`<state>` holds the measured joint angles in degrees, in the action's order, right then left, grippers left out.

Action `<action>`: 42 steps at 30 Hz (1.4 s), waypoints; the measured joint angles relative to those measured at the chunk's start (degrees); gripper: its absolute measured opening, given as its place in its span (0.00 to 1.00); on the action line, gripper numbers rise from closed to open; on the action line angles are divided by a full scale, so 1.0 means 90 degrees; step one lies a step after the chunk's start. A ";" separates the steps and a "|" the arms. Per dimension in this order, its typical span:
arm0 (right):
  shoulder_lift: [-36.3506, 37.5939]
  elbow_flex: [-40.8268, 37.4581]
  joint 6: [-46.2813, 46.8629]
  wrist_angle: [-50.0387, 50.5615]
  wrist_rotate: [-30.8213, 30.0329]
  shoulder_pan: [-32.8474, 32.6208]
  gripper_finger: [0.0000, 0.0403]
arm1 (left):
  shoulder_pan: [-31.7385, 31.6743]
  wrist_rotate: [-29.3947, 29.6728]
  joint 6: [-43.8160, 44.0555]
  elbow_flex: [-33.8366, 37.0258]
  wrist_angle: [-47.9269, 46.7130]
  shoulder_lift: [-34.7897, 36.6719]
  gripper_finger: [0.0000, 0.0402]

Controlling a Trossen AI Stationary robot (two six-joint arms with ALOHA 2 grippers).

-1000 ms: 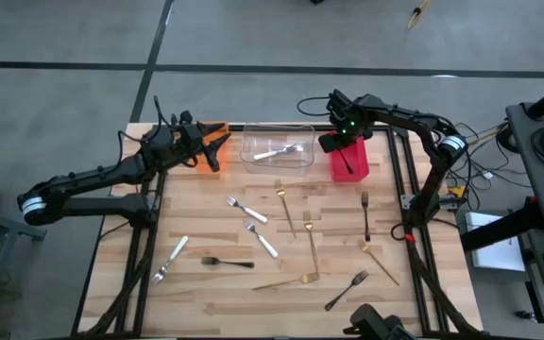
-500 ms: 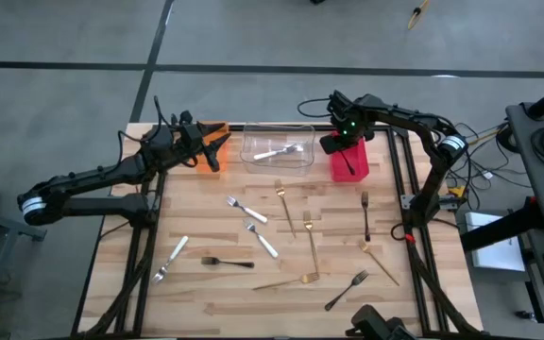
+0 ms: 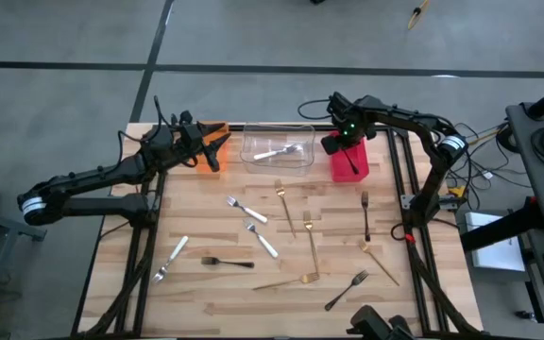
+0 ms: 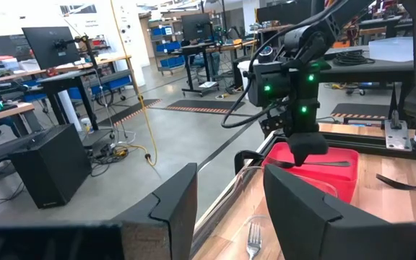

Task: Sort silverware by color (type)
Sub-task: Put the black fork into the red bin, then put the black fork into the orange bin

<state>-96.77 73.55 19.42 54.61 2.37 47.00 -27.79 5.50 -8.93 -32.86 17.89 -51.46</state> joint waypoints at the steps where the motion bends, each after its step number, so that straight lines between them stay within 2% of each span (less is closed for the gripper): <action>1: -0.0002 -0.0017 0.0000 -0.0005 0.0000 0.0000 0.02 | 0.0000 0.0000 0.0000 0.0000 0.0002 0.0000 0.35; 12: 0.0000 -0.0418 0.0002 -0.0172 -0.0002 0.0002 0.02 | 0.0000 0.0000 0.0001 0.0000 0.0002 0.0000 0.35; 25: 0.0003 -0.0429 0.0237 -0.0544 0.0007 0.0002 0.02 | 0.0000 0.0000 0.0000 0.0000 0.0007 0.0000 0.35; 37: 0.0006 -0.0375 0.0345 -0.0554 0.0015 0.0000 0.15 | 0.0000 0.0000 -0.0022 0.0000 0.0008 0.0000 0.35; 42: 0.0235 -0.0195 0.0279 -0.0445 0.0057 -0.0005 0.17 | 0.0000 0.0000 -0.0014 0.0000 0.0010 0.0000 0.35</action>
<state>-94.66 71.80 21.93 50.61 2.89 46.96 -27.79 5.50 -9.06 -32.86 17.98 -51.46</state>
